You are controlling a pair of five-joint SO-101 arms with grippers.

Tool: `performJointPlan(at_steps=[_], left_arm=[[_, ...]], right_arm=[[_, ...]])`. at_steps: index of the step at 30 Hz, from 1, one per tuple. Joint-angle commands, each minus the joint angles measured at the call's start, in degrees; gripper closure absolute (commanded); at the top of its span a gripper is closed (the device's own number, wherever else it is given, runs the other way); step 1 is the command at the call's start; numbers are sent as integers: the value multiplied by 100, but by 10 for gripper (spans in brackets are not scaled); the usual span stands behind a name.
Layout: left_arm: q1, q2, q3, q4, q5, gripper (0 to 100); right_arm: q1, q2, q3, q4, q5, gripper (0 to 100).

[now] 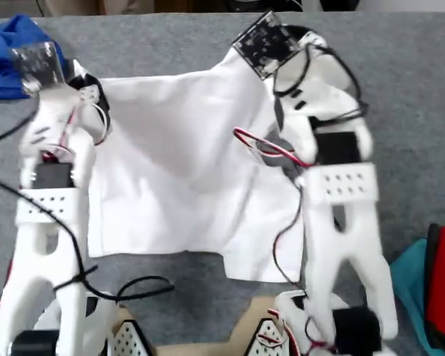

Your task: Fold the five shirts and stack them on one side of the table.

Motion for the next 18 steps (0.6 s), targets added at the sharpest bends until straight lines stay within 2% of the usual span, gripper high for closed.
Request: performJointPlan(at_steps=[1, 6, 11, 15, 18], left_arm=[[-70, 453, 466, -1864, -18, 981], [-149, 1833, -290, -1890, 9, 981], [-325, 3169, -1538, -1881, 18, 981], [-378, 3670, -2242, -1802, -18, 981], [-334, 3811, -2593, -1319, -18, 981]], right_arm=[[-48, 541, 303, -1125, 18, 994], [-40, 1587, -40, -1433, 9, 994], [154, 2554, -1174, -1433, -211, 994], [312, 3327, -2264, -1424, -352, 994], [382, 3881, -3020, -1275, -325, 994]])
